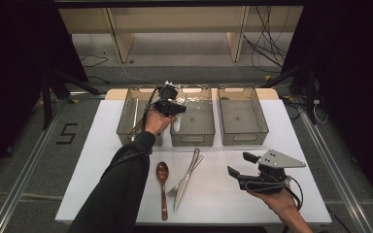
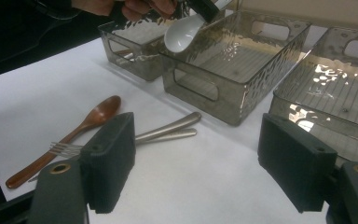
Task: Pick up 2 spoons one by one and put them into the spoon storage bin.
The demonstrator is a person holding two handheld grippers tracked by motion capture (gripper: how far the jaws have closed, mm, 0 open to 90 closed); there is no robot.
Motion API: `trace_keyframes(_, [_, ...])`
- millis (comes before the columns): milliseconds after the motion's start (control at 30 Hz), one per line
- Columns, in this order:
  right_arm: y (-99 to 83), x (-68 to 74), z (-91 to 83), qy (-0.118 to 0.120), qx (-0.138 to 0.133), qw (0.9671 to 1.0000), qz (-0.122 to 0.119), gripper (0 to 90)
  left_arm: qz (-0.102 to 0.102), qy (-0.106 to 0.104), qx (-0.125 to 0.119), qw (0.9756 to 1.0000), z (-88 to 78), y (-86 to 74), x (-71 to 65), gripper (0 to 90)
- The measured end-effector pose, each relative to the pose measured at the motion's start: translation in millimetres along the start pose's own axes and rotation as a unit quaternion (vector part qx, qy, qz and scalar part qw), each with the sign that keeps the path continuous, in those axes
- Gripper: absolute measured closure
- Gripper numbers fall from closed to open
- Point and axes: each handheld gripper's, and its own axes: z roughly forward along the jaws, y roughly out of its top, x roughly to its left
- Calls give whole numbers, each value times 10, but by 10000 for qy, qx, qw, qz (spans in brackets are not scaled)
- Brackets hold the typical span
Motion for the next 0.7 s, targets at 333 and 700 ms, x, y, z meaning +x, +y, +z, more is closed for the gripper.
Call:
trace_keyframes(333, [0, 5, 2, 21, 11, 10000, -9, 285, -36, -37, 16, 10000, 35, -11, -8, 786])
trace_keyframes(700, [1, 7, -4, 2, 6, 10000, 7, 285, -338, -100, 118, 9993, -167, -26, -62, 426])
